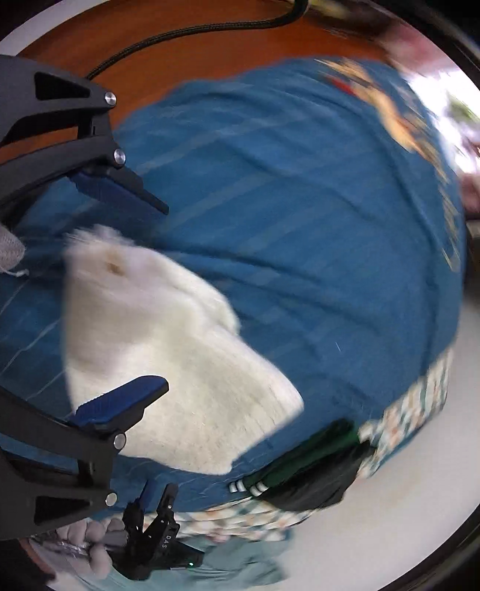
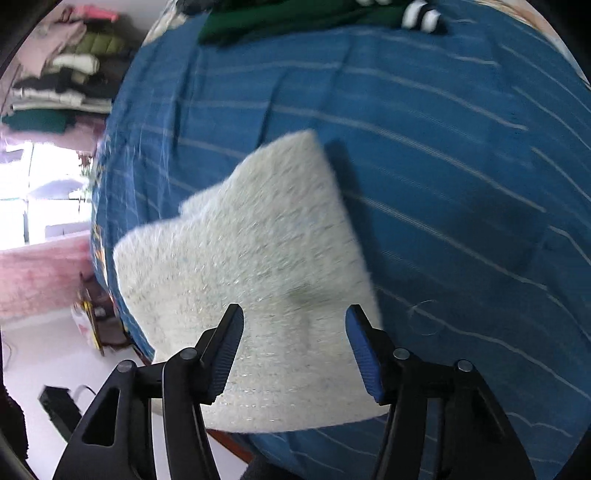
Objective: Fold large clothes
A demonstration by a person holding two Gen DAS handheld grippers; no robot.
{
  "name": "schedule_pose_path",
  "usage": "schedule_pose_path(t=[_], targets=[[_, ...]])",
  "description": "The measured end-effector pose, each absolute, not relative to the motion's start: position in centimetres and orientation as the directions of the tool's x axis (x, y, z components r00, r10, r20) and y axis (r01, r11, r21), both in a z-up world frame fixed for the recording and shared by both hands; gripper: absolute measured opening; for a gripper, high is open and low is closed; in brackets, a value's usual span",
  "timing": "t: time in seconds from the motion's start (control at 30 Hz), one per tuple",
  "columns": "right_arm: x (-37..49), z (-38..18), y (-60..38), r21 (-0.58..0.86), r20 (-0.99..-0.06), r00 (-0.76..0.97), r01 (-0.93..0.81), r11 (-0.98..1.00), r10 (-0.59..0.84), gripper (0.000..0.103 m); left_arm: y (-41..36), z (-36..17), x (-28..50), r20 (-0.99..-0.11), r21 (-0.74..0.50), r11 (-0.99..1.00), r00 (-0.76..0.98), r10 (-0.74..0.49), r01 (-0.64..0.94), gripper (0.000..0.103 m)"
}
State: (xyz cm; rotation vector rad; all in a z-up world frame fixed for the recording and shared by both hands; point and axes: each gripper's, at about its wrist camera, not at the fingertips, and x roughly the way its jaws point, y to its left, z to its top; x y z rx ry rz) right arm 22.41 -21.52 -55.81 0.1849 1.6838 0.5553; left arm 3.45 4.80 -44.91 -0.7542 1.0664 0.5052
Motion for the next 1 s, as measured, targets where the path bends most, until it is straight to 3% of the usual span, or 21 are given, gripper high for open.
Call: schedule_pose_path(t=[0.2,0.33,0.4,0.47,0.63,0.8,0.87,0.93,1.0], targets=[[22.9,-57.2,-23.9,0.46,-0.882,-0.168,-0.097,0.883,0.441,0.06,7.6,-48.0,15.0,-0.854,-0.424,0.745,0.5,-0.141,-0.515,0.085],[22.5,-58.3,-23.8,0.458,-0.883,-0.169,-0.103,0.883,0.438,0.06,6.6,-52.6,22.0,-0.87,-0.459,0.79,0.388,-0.305,-0.406,0.084],[22.3,-58.8,-23.7,0.461,-0.88,-0.178,-0.098,0.882,0.44,0.06,5.4,-53.5,23.4,-0.882,-0.428,0.83,0.365,-0.298,-0.358,0.078],[22.2,-59.1,-23.7,0.465,-0.878,-0.179,-0.098,0.88,0.444,0.06,4.9,-53.0,23.4,-0.874,-0.421,0.847,0.397,-0.282,-0.325,0.012],[22.0,-58.4,-23.4,0.483,-0.872,-0.147,-0.114,0.868,0.466,0.06,7.3,-50.5,22.8,-0.834,-0.454,0.807,0.498,-0.236,-0.378,0.008],[22.2,-57.6,-20.9,0.579,-0.813,-0.159,-0.128,0.805,0.56,0.058,9.3,-53.7,22.3,-0.852,-0.463,0.755,0.466,-0.237,-0.464,0.008],[22.7,-57.9,-18.5,0.6,-0.799,-0.175,-0.148,0.787,0.576,0.042,10.2,-55.2,22.1,-0.855,-0.473,0.729,0.456,-0.246,-0.495,0.008],[23.1,-58.7,-16.1,0.571,-0.82,-0.18,-0.188,0.799,0.543,0.036,10.6,-55.9,22.0,-0.859,-0.472,0.719,0.451,-0.244,-0.509,0.008],[24.0,-61.2,-12.8,0.453,-0.89,-0.189,-0.246,0.857,0.416,0.035,10.7,-56.5,21.9,-0.869,-0.457,0.718,0.434,-0.237,-0.524,0.008]])
